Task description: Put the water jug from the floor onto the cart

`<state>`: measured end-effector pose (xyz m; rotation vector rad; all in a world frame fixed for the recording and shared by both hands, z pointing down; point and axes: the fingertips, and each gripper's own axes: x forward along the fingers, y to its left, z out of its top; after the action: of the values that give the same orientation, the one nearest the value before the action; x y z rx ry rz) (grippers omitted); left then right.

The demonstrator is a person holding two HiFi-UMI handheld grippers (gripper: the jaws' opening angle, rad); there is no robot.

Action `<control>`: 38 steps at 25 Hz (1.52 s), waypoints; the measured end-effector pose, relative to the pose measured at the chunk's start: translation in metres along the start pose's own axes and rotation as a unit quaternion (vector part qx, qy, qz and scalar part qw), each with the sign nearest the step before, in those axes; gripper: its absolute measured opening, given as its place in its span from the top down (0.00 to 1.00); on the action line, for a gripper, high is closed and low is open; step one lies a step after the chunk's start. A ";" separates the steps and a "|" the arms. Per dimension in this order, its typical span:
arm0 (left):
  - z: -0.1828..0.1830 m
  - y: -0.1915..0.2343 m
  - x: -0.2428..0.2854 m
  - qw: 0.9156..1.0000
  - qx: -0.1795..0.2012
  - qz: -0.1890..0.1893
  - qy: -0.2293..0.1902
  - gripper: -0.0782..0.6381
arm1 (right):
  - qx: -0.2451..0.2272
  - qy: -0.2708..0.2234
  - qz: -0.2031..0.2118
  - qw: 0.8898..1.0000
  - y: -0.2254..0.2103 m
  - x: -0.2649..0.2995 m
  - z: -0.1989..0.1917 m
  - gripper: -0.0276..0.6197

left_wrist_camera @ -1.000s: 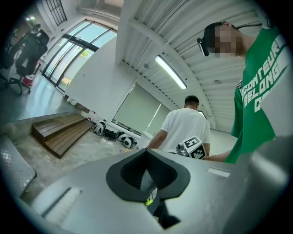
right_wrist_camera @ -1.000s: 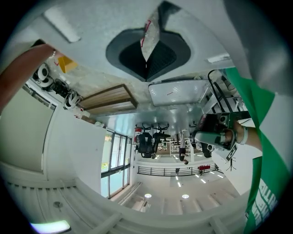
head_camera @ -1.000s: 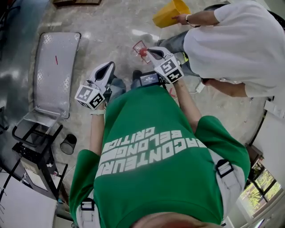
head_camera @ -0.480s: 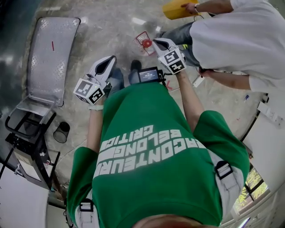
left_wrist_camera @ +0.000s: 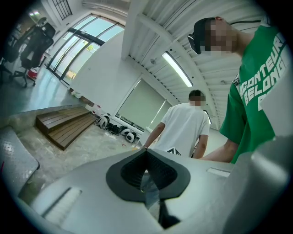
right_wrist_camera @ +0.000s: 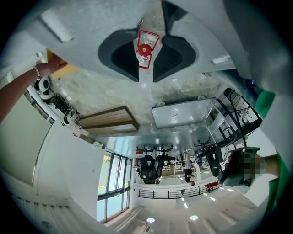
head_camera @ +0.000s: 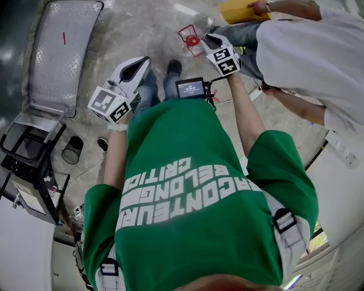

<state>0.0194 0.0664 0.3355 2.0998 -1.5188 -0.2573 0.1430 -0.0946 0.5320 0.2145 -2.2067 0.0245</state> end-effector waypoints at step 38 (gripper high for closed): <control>-0.130 0.070 0.109 0.980 -0.121 -0.039 0.154 0.87 | 0.099 0.164 0.012 0.981 -0.024 0.317 -0.184 0.45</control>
<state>0.0582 -0.0100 0.4976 1.9058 -1.1645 -0.1280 0.1069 -0.1464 0.8936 0.2744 -1.8774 0.2758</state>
